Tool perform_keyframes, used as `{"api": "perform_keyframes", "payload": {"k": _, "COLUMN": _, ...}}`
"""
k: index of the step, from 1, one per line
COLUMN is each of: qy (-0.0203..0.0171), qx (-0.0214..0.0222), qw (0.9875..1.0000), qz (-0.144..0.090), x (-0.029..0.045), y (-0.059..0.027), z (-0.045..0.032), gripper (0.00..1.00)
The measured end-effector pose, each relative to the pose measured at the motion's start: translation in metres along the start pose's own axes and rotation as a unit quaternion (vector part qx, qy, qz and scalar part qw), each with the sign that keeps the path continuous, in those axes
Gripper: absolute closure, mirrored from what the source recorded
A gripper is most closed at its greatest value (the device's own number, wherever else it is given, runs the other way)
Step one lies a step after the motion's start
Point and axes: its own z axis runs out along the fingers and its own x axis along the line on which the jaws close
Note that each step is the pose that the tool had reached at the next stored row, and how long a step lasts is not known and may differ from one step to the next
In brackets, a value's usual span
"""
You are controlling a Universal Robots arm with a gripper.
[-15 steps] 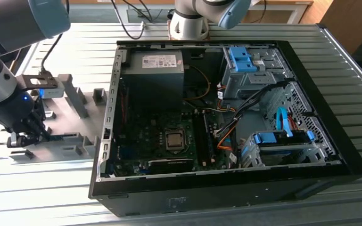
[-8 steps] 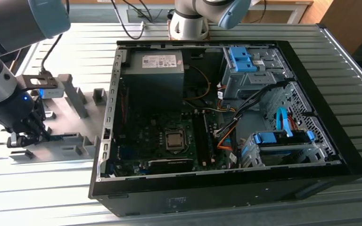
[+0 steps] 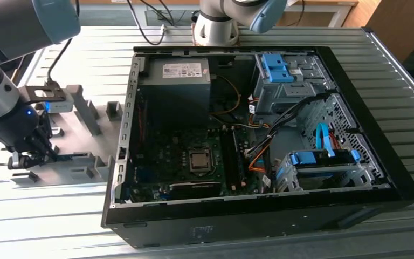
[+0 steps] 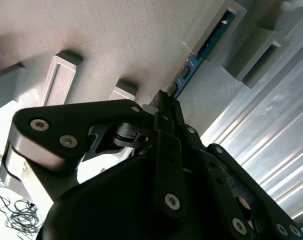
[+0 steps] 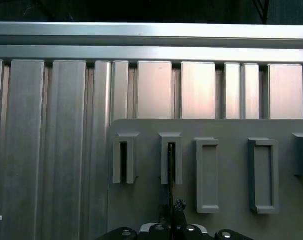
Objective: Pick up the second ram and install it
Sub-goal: 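Pick up the second ram and move it above second insertion slot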
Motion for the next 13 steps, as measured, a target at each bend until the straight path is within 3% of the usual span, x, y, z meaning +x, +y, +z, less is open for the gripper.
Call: {"api": "perform_keyframes", "payload": {"k": 13, "qy": 0.0002, "qx": -0.0002, "qw": 1.0, "qz": 0.0, "x": -0.0004, "y": 0.0002, "z": -0.0233, "gripper": 0.86}}
